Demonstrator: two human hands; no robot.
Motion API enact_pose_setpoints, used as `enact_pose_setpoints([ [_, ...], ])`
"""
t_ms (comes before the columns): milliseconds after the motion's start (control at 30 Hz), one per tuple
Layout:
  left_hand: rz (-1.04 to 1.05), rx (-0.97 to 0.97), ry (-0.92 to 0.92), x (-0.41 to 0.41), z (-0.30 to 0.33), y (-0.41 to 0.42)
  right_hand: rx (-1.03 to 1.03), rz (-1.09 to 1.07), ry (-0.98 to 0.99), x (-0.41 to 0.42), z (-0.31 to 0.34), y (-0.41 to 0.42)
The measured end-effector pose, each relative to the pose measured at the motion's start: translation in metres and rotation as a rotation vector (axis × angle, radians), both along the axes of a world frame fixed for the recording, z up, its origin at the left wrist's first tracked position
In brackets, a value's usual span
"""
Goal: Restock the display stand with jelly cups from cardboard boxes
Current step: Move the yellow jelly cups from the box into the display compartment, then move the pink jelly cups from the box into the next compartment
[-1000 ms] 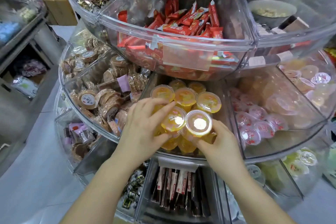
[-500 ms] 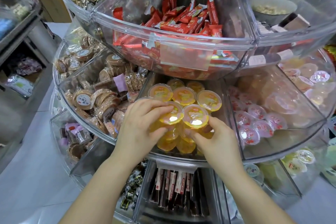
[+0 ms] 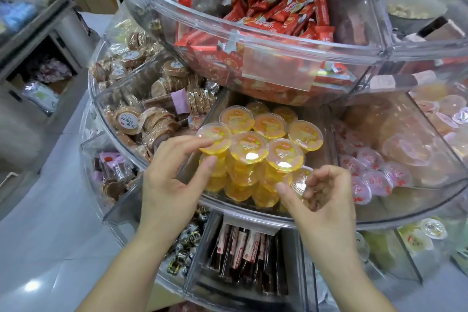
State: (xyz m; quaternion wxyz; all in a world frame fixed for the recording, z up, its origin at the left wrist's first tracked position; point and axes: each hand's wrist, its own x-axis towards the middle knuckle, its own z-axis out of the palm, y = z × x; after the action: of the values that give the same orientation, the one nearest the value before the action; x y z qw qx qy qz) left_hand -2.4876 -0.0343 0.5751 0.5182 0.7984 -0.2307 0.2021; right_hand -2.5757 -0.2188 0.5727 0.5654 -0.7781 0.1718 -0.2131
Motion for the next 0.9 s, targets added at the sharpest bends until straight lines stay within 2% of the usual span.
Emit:
enact_pose_setpoints([
  [100, 0.139, -0.251, 0.214, -0.018, -0.012, 0.022, 0.004, 0.194, -0.034, -0.008, 0.003, 0.027],
  [200, 0.297, -0.39, 0.36, -0.042, -0.04, 0.055, 0.067, 0.503, 0.084, -0.01, -0.009, 0.067],
  [300, 0.464, -0.429, 0.498, -0.075, -0.084, 0.099, 0.106, 0.81, 0.283, -0.014, -0.044, 0.115],
  [367, 0.578, -0.422, 0.605, -0.105, -0.126, 0.131, 0.143, 0.941, 0.456, -0.022, -0.086, 0.148],
  [500, 0.78, -0.418, 0.926, -0.173, -0.241, 0.185, 0.286, 0.982, 0.981, -0.046, -0.205, 0.207],
  [633, 0.837, -0.274, 1.314, -0.249, -0.369, 0.208, 0.062, 0.939, 1.308, -0.073, -0.353, 0.237],
  [733, 0.772, -0.231, 1.487, -0.273, -0.462, 0.209, -0.193, 0.957, 1.387, -0.087, -0.465, 0.241],
  [833, 0.81, -0.383, 1.685, -0.265, -0.552, 0.205, -0.486, 1.045, 1.392, -0.09, -0.556, 0.246],
  [900, 0.856, -0.525, 1.789, -0.253, -0.613, 0.205, -0.578, 1.063, 1.376, -0.086, -0.61, 0.251],
])
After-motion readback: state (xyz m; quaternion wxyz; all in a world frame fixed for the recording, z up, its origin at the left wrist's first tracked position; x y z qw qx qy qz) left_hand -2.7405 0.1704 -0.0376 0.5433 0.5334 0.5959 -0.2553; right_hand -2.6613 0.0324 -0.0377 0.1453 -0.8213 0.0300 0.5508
